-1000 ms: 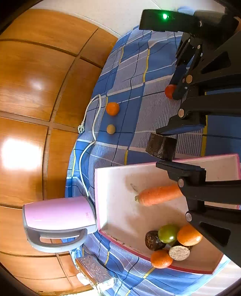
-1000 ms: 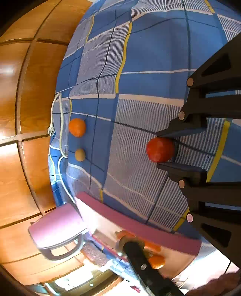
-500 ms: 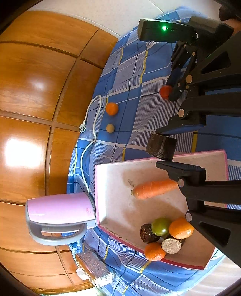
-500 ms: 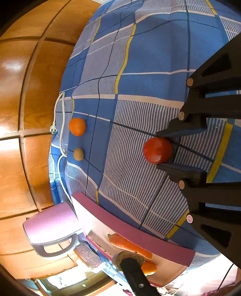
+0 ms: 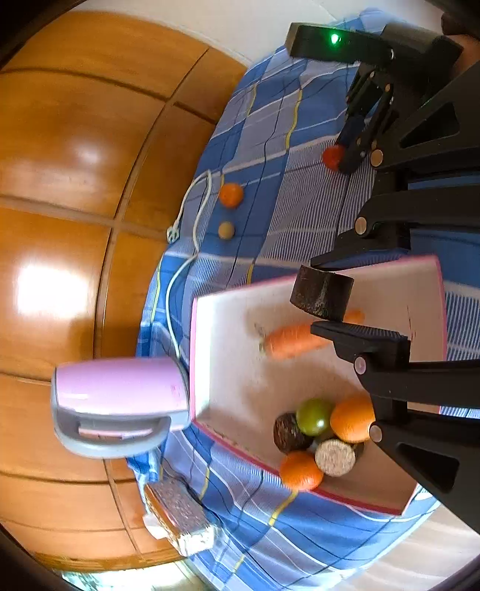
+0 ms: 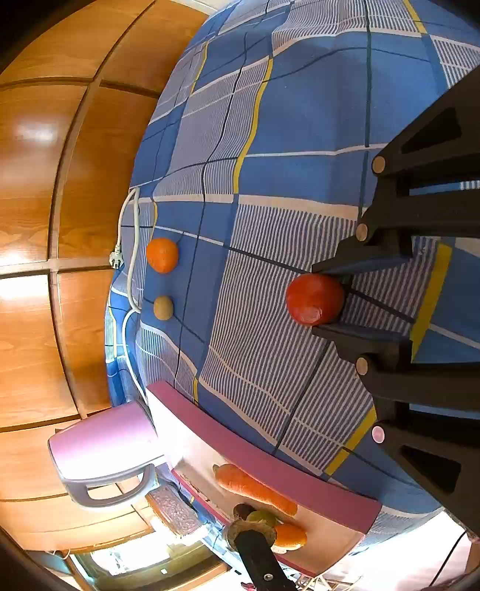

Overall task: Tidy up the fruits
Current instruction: 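Carry the dark piece and tomato into the tray and open both grippers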

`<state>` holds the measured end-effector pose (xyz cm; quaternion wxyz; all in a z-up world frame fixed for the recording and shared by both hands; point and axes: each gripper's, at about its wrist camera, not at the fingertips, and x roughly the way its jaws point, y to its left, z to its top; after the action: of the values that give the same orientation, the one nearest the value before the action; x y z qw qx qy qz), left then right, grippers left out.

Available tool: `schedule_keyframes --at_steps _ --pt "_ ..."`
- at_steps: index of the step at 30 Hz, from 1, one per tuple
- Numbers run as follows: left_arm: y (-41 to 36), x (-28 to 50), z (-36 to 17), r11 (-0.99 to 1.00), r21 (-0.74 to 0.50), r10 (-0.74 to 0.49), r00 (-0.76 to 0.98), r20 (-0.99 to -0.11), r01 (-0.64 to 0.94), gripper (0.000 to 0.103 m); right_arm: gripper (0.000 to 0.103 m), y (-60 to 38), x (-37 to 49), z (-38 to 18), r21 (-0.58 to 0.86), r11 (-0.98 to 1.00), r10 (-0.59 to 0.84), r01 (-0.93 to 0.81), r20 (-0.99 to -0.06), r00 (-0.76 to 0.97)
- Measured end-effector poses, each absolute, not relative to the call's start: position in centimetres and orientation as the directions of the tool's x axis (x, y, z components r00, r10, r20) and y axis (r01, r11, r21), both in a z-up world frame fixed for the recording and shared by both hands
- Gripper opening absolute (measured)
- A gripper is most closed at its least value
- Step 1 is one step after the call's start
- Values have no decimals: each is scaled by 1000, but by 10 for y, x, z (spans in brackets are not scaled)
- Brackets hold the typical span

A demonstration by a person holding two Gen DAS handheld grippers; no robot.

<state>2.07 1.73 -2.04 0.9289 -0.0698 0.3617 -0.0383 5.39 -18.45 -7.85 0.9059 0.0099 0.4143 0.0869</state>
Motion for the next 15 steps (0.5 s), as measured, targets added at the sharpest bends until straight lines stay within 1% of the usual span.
schedule_keyframes --at_steps 6,11,15 --pt "52 25 -16 980 -188 -81 749 -657 -59 28 25 -175 54 -67 107 977 200 -182 -738 644" --pt "78 34 -14 972 -209 -60 754 -655 -104 28 25 -155 59 -46 118 960 261 -255 -711 653" --pt "96 45 -15 966 -232 -67 752 -655 -116 28 25 -132 67 -31 140 934 330 -330 -696 637"
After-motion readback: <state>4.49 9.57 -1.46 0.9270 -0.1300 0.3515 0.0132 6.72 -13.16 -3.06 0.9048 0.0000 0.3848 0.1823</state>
